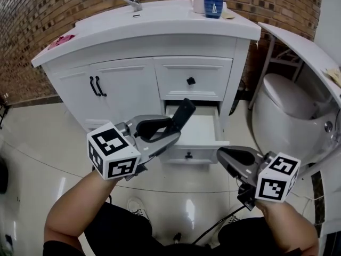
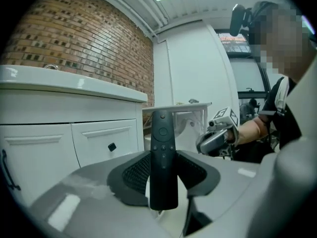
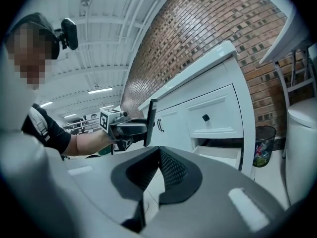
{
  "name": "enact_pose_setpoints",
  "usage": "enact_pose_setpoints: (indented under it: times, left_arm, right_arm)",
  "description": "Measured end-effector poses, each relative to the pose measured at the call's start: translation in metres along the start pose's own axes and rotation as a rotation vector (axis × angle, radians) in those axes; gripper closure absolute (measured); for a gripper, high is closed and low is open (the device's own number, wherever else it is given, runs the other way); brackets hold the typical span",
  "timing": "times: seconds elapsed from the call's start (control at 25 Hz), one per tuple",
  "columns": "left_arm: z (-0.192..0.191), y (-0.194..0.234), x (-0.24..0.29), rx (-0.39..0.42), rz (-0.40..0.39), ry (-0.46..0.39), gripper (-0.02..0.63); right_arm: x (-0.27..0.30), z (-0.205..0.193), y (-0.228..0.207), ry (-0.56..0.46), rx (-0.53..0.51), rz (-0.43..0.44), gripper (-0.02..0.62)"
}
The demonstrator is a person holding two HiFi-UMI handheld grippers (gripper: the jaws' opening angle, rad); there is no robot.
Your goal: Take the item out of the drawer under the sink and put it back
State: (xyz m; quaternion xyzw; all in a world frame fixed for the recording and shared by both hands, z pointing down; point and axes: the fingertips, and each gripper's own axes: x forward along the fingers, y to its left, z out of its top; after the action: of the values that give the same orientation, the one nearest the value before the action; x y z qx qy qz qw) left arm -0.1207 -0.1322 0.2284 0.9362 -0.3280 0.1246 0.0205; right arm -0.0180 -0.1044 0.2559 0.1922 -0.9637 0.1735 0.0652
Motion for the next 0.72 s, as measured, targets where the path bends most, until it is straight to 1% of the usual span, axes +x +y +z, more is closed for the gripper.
enact_pose_setpoints:
  times: [0.12, 0.24, 0.44, 0.72]
  left_arm:
    - [0.006, -0.018, -0.013, -0.030, -0.003, -0.034, 0.439]
    - [0.012, -0.032, -0.024, -0.039, -0.007, -0.060, 0.439]
    - [0.018, -0.046, -0.040, -0.081, -0.006, -0.136, 0.439]
    - [0.003, -0.059, -0.048, -0.145, -0.052, -0.151, 0.439]
  right_arm:
    - [0.003, -0.001, 0.011, 0.009, -0.036, 0.013, 0.588]
    - [0.005, 0.001, 0.021, 0.004, -0.049, 0.030, 0.588]
    - [0.001, 0.004, 0.034, -0.008, -0.084, 0.042, 0.588]
    - [-0.003, 0.005, 0.031, -0.019, -0.081, 0.026, 0.588]
